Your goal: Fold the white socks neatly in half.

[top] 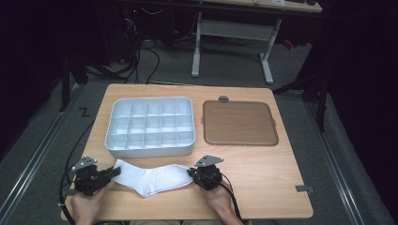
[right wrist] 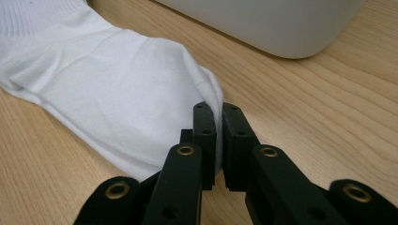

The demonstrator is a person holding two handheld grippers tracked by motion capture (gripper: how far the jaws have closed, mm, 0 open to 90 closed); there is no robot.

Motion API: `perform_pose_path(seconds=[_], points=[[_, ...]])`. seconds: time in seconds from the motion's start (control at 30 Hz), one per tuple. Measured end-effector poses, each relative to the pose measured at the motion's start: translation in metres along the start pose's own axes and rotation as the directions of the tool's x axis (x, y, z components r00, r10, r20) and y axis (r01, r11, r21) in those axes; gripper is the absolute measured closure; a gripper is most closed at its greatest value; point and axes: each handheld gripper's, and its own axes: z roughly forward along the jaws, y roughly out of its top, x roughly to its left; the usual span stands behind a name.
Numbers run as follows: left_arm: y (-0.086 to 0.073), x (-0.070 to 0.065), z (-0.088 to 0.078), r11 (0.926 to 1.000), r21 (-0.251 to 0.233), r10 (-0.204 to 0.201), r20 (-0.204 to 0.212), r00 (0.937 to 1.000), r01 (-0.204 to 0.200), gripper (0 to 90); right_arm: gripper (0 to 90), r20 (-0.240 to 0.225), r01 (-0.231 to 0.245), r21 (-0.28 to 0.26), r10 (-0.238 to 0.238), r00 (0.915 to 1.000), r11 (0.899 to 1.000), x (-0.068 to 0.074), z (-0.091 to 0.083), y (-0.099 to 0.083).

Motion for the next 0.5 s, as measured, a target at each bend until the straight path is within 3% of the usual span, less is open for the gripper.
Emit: perform_pose_path(seconds=[0.33,0.5], points=[[-0.004,-0.016,0.004,0.9999,0.016,0.003,0.032,0.9995,-0.003,80.4,86.3,0.022,-0.003,-0.018,0.003,0.9998,1.000,-0.008,-0.019,-0.003],[-0.009,-0.024,0.006,0.9993,0.029,0.024,0.045,0.9987,-0.025,80.4,86.3,0.031,0.008,-0.013,-0.008,0.9995,1.000,-0.011,-0.026,-0.006]])
